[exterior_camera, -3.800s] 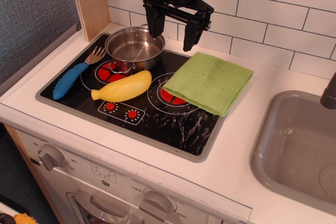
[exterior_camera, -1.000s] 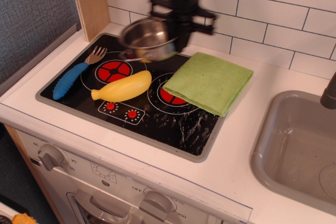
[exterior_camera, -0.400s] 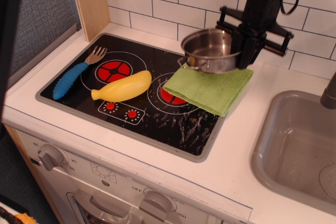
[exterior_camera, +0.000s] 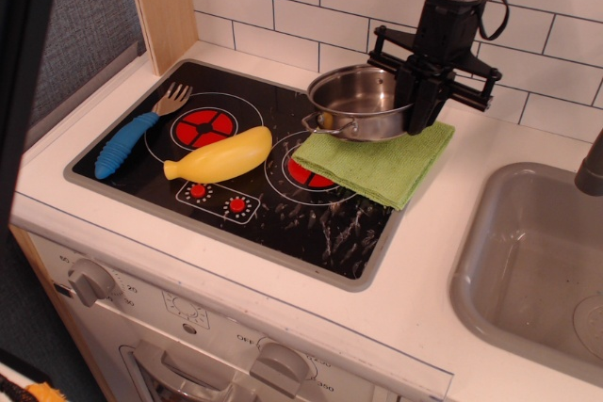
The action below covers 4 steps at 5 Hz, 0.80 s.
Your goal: Place silver pot on top of green napkin
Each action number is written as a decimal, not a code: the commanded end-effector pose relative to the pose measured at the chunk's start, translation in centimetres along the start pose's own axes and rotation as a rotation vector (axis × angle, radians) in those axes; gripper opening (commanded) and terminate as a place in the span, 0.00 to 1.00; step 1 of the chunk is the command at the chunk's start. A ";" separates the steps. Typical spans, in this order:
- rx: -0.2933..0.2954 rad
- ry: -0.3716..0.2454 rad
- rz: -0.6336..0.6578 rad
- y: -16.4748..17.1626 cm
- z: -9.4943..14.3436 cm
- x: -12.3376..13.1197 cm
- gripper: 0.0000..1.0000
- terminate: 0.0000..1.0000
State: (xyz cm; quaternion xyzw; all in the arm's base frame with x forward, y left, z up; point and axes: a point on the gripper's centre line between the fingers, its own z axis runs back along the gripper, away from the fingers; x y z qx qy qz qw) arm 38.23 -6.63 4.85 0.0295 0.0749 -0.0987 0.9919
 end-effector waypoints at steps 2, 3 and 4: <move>-0.007 -0.031 -0.005 0.2 0.8 -0.7 1.00 0.00; -0.008 -0.057 0.079 1.5 1.7 -1.2 1.00 0.00; 0.013 -0.100 0.304 5.4 3.3 -2.9 1.00 0.00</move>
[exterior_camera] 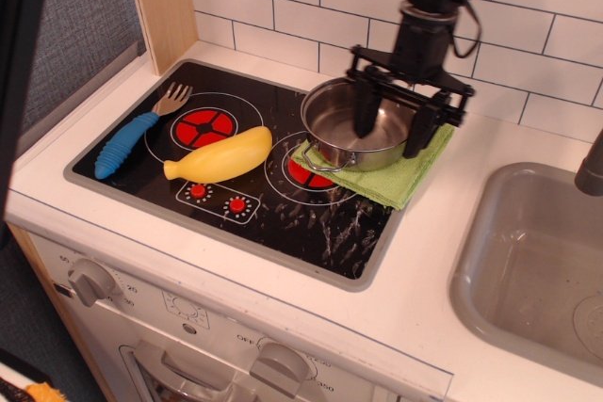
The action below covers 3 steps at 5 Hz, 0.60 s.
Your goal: Place silver pot on top of green napkin
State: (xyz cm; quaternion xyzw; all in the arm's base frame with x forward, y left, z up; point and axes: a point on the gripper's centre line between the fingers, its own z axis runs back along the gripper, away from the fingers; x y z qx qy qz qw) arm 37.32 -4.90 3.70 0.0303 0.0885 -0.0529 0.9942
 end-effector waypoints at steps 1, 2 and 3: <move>-0.029 -0.158 0.305 6.3 4.8 -2.9 1.00 0.00; -0.089 -0.181 0.304 6.7 4.6 -3.3 1.00 0.00; -0.099 -0.201 0.234 6.5 4.7 -3.2 1.00 0.00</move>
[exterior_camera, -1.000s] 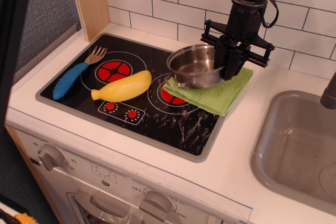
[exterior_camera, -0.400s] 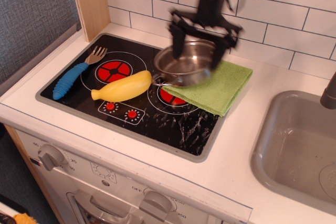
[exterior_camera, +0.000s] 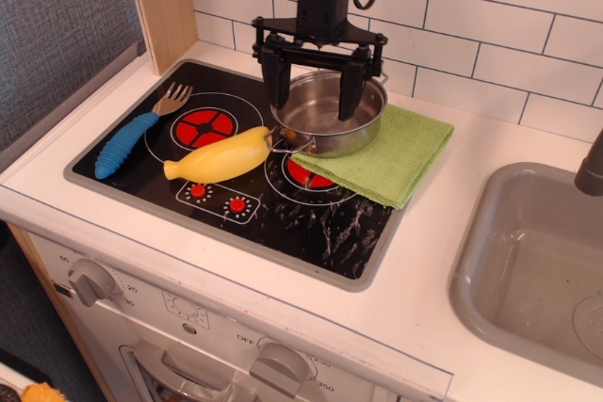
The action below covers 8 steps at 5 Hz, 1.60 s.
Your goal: Place silver pot on top of green napkin
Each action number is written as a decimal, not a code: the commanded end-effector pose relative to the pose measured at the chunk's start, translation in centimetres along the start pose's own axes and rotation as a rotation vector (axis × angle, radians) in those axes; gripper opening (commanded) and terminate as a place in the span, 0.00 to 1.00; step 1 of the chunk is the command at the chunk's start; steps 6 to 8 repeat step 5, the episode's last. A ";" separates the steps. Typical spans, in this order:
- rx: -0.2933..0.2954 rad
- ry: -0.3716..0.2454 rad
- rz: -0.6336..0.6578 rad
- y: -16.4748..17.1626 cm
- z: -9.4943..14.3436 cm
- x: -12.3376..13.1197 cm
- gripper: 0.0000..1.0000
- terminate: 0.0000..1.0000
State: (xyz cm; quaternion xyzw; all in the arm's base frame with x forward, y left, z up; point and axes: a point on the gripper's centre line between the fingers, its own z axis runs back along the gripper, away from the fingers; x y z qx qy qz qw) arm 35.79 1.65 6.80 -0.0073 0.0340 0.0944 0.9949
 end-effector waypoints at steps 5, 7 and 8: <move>0.037 -0.174 -0.145 -0.1 2.9 -0.2 1.00 1.00; 0.037 -0.174 -0.145 -0.1 2.9 -0.2 1.00 1.00; 0.037 -0.174 -0.145 -0.1 2.9 -0.2 1.00 1.00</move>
